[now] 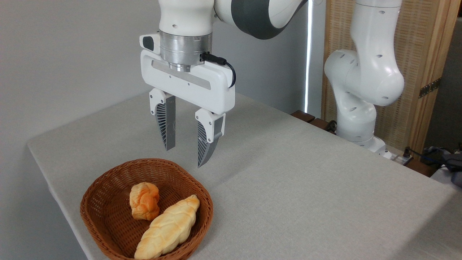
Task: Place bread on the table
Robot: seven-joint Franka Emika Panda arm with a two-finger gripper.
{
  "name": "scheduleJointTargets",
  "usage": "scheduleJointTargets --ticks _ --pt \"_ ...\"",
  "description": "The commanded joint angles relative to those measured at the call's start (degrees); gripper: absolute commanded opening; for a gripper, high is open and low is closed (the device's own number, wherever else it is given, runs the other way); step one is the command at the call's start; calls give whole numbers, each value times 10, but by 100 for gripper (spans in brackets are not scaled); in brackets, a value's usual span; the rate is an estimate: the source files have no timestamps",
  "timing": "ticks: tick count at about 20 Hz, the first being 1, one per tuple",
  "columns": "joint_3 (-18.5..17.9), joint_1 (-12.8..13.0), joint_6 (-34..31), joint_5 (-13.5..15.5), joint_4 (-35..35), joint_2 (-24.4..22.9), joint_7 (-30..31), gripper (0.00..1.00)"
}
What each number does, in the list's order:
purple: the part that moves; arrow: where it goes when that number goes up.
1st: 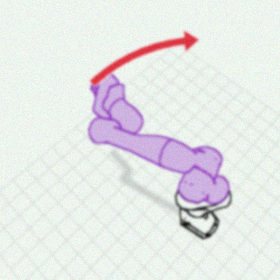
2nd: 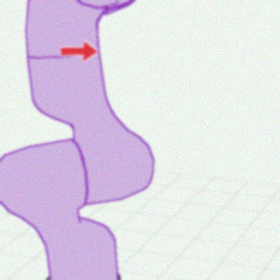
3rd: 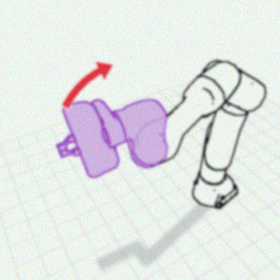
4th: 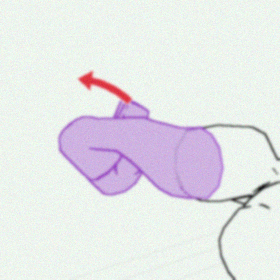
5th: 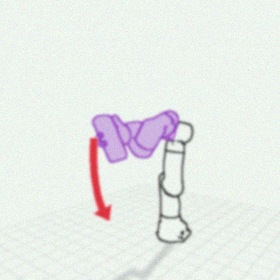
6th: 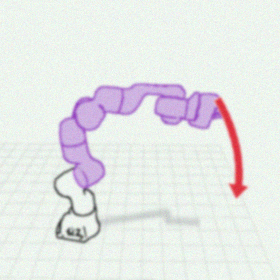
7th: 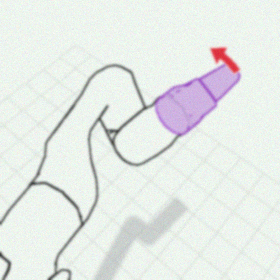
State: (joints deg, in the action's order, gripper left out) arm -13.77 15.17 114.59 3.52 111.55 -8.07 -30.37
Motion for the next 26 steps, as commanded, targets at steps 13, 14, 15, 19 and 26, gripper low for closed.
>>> scheduleJointTargets --ticks 13,14,15,19,26 --pt "-6 3 -8 -8 -7 4 -2 100" --pt "-6 3 -8 -8 -7 4 -2 100" --pt "-6 4 -8 -8 -7 4 -2 100" --pt "-6 3 -9 -7 -7 6 -3 100" --pt "0 9 52 2 -4 21 -2 100"
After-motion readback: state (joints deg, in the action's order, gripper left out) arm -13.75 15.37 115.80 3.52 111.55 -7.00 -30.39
